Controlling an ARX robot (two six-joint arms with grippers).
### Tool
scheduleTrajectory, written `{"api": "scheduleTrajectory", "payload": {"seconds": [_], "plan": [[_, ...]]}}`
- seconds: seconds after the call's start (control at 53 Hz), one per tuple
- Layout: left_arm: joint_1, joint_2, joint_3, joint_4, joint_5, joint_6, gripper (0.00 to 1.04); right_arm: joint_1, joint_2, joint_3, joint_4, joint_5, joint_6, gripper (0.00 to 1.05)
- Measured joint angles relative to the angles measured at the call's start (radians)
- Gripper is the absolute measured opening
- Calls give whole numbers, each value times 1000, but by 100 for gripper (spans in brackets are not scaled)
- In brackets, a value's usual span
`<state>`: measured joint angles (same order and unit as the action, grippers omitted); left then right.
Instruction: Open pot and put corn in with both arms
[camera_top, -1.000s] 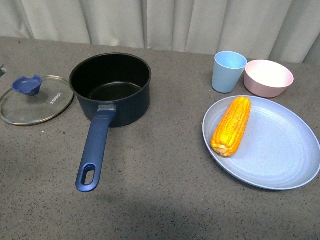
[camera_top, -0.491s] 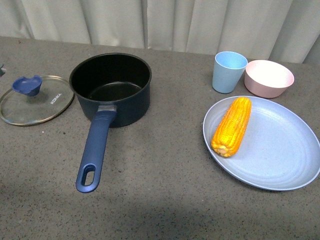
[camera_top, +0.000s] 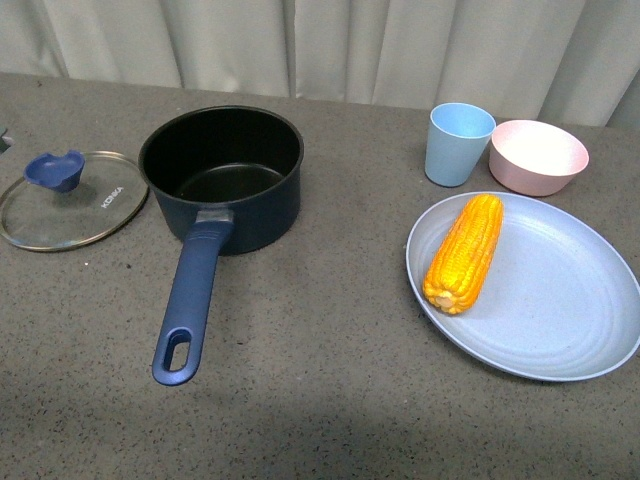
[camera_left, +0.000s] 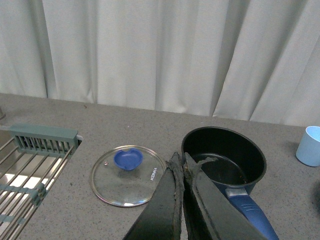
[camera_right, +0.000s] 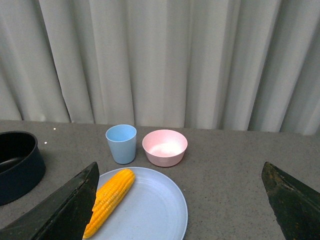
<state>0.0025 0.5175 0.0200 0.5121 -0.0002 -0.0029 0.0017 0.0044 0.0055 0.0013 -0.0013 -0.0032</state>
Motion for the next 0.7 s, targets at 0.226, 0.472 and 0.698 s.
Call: {"api": "scheduleTrajectory", "payload": {"seconds": [0.226,0.472,0.698], "plan": [[0,-119,0,-113,0,0,4,0,0,0,0,0,0,95],[0,-212,0,-204,0,0,4,0,0,0,0,0,0,95],[0,-285,0,-275,0,0,4,0,0,0,0,0,0,95]]}}
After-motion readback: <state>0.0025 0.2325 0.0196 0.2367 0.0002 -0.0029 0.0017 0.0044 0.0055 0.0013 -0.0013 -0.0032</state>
